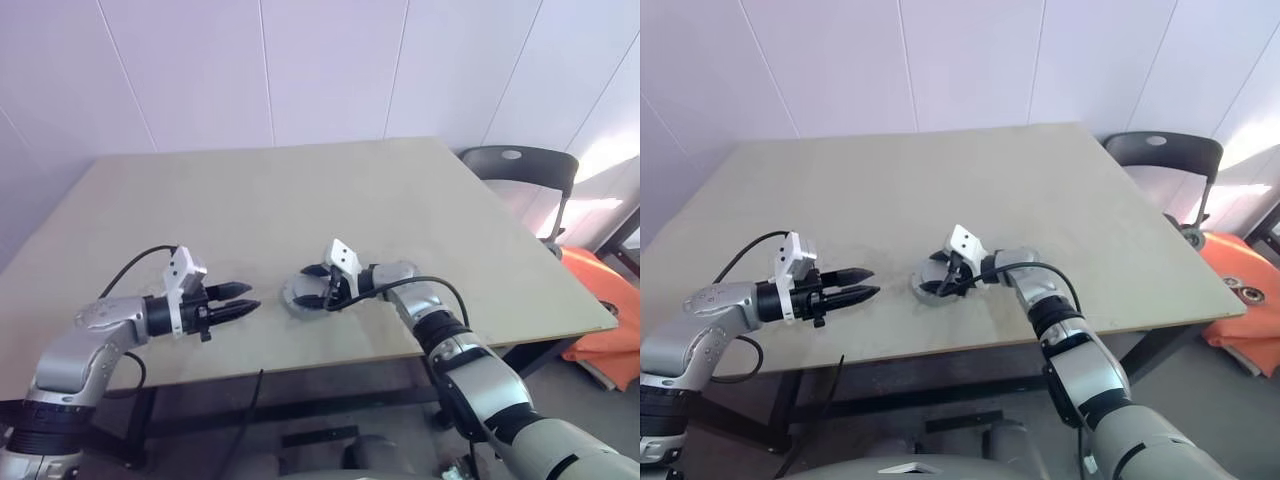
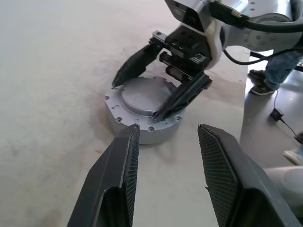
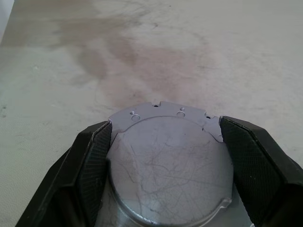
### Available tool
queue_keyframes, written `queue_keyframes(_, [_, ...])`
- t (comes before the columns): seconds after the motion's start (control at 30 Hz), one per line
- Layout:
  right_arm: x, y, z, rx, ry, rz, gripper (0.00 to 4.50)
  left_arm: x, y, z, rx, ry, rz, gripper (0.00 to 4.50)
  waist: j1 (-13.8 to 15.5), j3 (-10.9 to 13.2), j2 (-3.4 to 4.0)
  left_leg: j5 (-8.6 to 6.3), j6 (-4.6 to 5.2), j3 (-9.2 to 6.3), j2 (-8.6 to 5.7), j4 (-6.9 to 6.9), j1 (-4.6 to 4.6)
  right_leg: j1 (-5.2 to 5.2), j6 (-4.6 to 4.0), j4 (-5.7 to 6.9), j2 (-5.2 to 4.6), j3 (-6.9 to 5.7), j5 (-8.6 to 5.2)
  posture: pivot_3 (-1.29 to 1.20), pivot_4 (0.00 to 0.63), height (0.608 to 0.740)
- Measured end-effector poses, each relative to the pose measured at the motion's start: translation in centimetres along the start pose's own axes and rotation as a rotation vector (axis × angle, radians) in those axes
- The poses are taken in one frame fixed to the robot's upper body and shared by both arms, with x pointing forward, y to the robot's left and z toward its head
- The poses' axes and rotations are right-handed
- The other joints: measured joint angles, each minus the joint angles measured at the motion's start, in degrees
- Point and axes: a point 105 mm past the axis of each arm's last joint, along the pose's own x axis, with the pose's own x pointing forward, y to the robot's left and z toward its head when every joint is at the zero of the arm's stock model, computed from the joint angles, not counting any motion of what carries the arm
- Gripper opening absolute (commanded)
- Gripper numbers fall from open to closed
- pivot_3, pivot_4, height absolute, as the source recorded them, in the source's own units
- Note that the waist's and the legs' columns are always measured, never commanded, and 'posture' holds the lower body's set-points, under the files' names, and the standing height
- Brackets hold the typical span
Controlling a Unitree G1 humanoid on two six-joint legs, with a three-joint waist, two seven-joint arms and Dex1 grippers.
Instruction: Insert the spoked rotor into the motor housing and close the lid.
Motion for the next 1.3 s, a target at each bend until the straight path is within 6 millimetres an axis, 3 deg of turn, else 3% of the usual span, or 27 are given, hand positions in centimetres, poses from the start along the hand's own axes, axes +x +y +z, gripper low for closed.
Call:
queue_keyframes(0.17, [0.1,0.0,0.0,-0.002,-0.005,-0.002,3.28,1.0,1.7,0.7,0.035,-0.034,0.082,2.11,0.0,0.0,-0.02,0.0,0.0,0.0,0.0,-0.04,0.03,0.0,0.0,0.01,0.0,0.0,0.0,0.0,0.0,0.74])
queue_keyframes(0.3, [0.1,0.0,0.0,-0.005,-0.008,-0.001,3.28,2.1,1.7,0.2,0.017,-0.04,0.078,2.11,0.0,-0.1,-0.09,0.0,0.01,0.02,0.0,-0.13,0.04,-0.01,-0.01,0.0,0.0,0.02,0.01,0.0,0.0,0.74])
queue_keyframes(0.4, [0.1,0.0,0.0,-0.004,-0.009,-0.003,3.28,3.2,1.4,-0.2,0.0,-0.041,0.052,1.5,0.0,-0.1,-0.13,0.0,0.0,0.02,0.0,-0.18,0.04,-0.03,-0.01,0.0,-0.02,0.01,0.01,0.0,0.0,0.74])
queue_keyframes(0.53, [0.1,0.0,0.0,-0.003,-0.01,-0.005,3.28,4.5,1.4,-0.3,-0.009,-0.036,0.035,0.12,0.0,-0.1,-0.18,0.0,0.0,0.02,-0.01,-0.25,0.06,-0.03,-0.01,-0.03,-0.01,0.01,0.01,0.0,0.0,0.74])
queue_keyframes(0.57, [0.1,0.0,0.0,-0.003,-0.011,-0.005,3.28,4.7,1.4,-0.5,-0.021,-0.039,0.036,0.03,0.0,-0.1,-0.18,0.0,0.01,0.02,-0.02,-0.31,0.08,-0.03,-0.01,-0.06,-0.02,0.02,0.01,0.0,0.0,0.74])
queue_keyframes(0.87, [0.0,0.0,0.0,-0.001,-0.013,-0.009,3.28,6.1,1.6,-0.9,-0.076,-0.058,0.042,0.03,0.1,-0.2,-0.2,0.01,0.01,0.02,-0.03,-0.48,0.1,-0.05,0.0,-0.13,-0.04,-0.01,0.0,0.0,0.0,0.74])
queue_keyframes(1.3, [0.0,-0.1,0.0,-0.003,-0.016,-0.016,3.28,10.7,0.7,-2.5,-0.091,-0.025,-0.013,0.03,0.1,-0.2,-0.18,0.01,0.0,0.0,-0.03,-0.59,0.09,-0.01,-0.02,-0.32,-0.02,-0.03,0.02,0.0,0.0,0.74])
